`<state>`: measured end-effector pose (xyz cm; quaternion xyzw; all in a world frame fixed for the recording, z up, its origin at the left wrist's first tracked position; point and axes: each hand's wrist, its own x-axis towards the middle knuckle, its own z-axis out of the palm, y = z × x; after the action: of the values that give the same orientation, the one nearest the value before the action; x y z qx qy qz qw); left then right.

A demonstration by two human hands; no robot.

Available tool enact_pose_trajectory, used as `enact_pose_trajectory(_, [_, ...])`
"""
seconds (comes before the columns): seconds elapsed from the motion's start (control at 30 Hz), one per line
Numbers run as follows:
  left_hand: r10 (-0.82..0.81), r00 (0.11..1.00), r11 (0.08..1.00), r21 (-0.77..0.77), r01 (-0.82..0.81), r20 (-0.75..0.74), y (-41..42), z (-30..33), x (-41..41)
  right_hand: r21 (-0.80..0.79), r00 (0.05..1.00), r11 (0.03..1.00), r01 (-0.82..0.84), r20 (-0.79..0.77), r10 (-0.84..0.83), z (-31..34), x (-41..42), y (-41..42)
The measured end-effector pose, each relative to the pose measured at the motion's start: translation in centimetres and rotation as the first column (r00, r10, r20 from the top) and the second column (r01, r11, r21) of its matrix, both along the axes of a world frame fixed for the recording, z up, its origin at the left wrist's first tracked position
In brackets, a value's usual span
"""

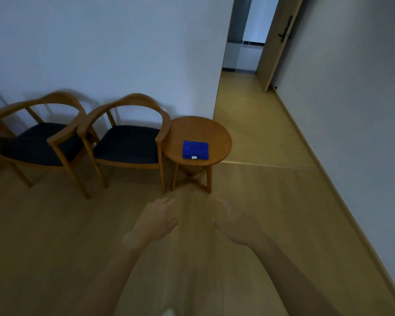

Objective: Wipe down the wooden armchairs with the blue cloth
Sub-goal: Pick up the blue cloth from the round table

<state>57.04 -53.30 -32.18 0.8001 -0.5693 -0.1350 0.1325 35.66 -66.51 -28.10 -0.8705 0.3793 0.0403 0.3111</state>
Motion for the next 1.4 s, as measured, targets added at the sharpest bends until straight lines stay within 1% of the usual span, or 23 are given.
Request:
enact_pose_trajectory(0.1, [-0.03,1.0,1.0,0.0,0.03,0.0,-3.4,-0.3,3.5,0.016,1.0,1.0,0.021,-0.012,-0.02,-0.3,3.6,-2.7])
enact_pose_trajectory(0.23, [-0.064,0.997,0.998,0.012,0.065,-0.034,-8.0,-1.4,7.8,0.059,0.999,0.998,0.019,-0.029,-0.018,-1.7,7.7,-7.0])
enact_pose_trajectory(0.37, [-0.043,0.998,0.999,0.021,0.044,-0.047,-12.9,-2.2,12.2,0.07,0.998,0.998,-0.007,-0.055,0.011,-2.6,12.6,-12.6])
enact_pose_trajectory(0.47, [-0.038,0.998,0.999,0.03,0.039,-0.048,-17.1,-2.2,15.6,0.079,1.0,0.997,-0.014,-0.019,0.016,-3.0,16.3,-17.1])
enact_pose_trajectory(0.6, [-0.046,0.997,0.998,0.043,0.049,-0.057,-22.8,-1.8,19.7,0.118,1.0,0.993,-0.01,-0.015,0.012,-2.7,21.3,-23.0])
enact_pose_trajectory(0.7, [-0.058,0.998,0.998,-0.009,0.057,-0.026,-26.7,-1.9,22.8,0.099,0.999,0.994,-0.035,-0.013,0.037,-3.1,24.9,-27.2])
enact_pose_trajectory(0.83, [-0.038,0.997,0.999,-0.041,0.035,-0.073,-30.9,-2.8,26.3,0.116,0.999,0.993,-0.029,-0.031,0.033,-4.0,29.0,-31.7])
enact_pose_trajectory(1.0, [-0.049,0.987,0.999,-0.004,0.049,-0.154,-36.4,-6.1,31.2,0.237,0.996,0.971,0.015,-0.093,0.007,-7.4,33.3,-37.4])
enact_pose_trajectory(1.1, [-0.061,0.974,0.998,-0.023,0.058,-0.219,-40.5,-8.2,34.6,0.266,0.99,0.962,0.058,-0.139,-0.022,-9.8,36.3,-41.1])
enact_pose_trajectory(1.23, [-0.073,0.961,0.996,0.038,0.087,-0.268,-46.0,-10.5,38.8,0.3,0.98,0.948,0.109,-0.194,-0.051,-12.1,40.5,-45.6])
enact_pose_trajectory(1.33, [-0.105,0.952,0.985,0.104,0.14,-0.286,-50.3,-12.5,40.9,0.344,0.981,0.932,0.109,-0.188,-0.045,-13.9,42.9,-49.1])
enact_pose_trajectory(1.4, [-0.14,0.965,0.971,0.16,0.178,-0.221,-52.0,-13.4,41.4,0.36,0.98,0.925,0.124,-0.189,-0.058,-15.1,43.7,-50.7])
